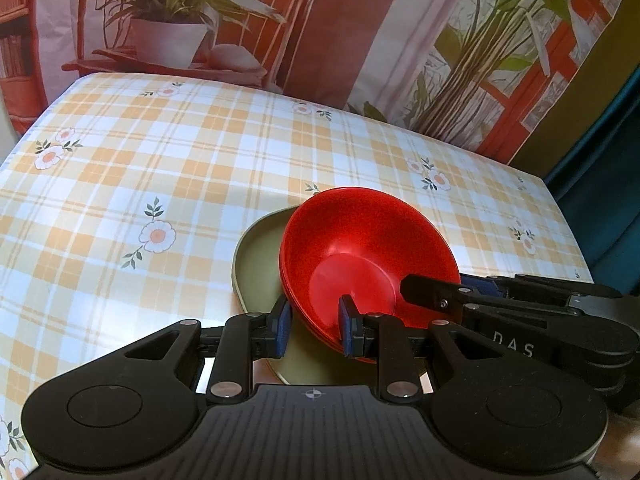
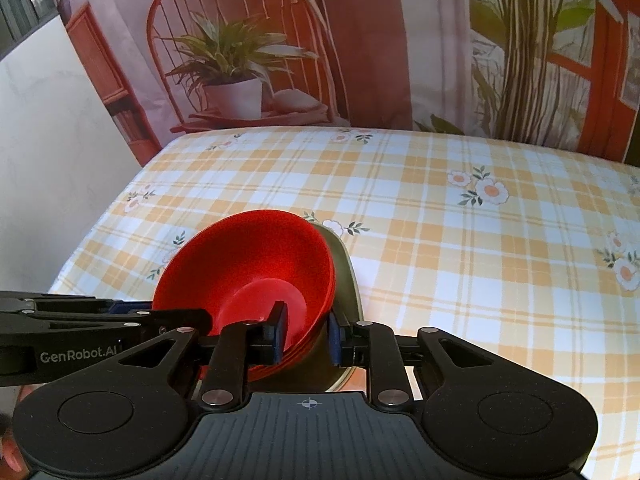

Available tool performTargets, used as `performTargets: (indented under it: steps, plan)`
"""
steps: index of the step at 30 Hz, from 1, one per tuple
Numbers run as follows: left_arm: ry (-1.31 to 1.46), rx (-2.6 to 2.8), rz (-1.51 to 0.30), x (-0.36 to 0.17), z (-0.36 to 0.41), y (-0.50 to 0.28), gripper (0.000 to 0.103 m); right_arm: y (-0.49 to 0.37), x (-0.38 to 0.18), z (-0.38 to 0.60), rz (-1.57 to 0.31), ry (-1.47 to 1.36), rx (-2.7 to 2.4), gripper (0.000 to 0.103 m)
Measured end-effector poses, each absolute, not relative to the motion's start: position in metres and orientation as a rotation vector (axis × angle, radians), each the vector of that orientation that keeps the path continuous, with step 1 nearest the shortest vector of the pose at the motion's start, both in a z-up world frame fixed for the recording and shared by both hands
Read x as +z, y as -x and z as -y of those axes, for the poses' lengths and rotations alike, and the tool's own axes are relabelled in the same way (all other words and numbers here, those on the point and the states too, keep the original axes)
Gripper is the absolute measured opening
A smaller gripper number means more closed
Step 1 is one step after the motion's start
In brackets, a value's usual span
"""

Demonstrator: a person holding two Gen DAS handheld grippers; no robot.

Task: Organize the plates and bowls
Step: 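Open both tools to release the bowls on the plates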

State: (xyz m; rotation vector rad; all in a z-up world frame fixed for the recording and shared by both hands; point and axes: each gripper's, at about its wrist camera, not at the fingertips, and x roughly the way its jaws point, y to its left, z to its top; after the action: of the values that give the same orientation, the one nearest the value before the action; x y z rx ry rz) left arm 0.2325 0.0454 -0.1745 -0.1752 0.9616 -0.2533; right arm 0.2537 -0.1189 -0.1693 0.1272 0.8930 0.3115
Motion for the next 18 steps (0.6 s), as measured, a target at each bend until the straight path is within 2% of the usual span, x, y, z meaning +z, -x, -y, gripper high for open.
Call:
performTargets:
  steps: [9, 17, 18]
  plan:
    - [0.139, -0.233, -0.933, -0.166, -0.046, -0.228, 0.030, -0.249, -0.157, 0.124, -0.864, -0.108, 0.289, 0.026]
    - [0.087, -0.237, -0.858, -0.146, -0.042, -0.216, 0.040, -0.235, -0.144, 0.131, -0.833, -0.088, 0.259, 0.039]
    - [0.083, -0.236, -0.852, -0.144, -0.041, -0.214, 0.042, -0.233, -0.142, 0.132, -0.828, -0.091, 0.258, 0.043]
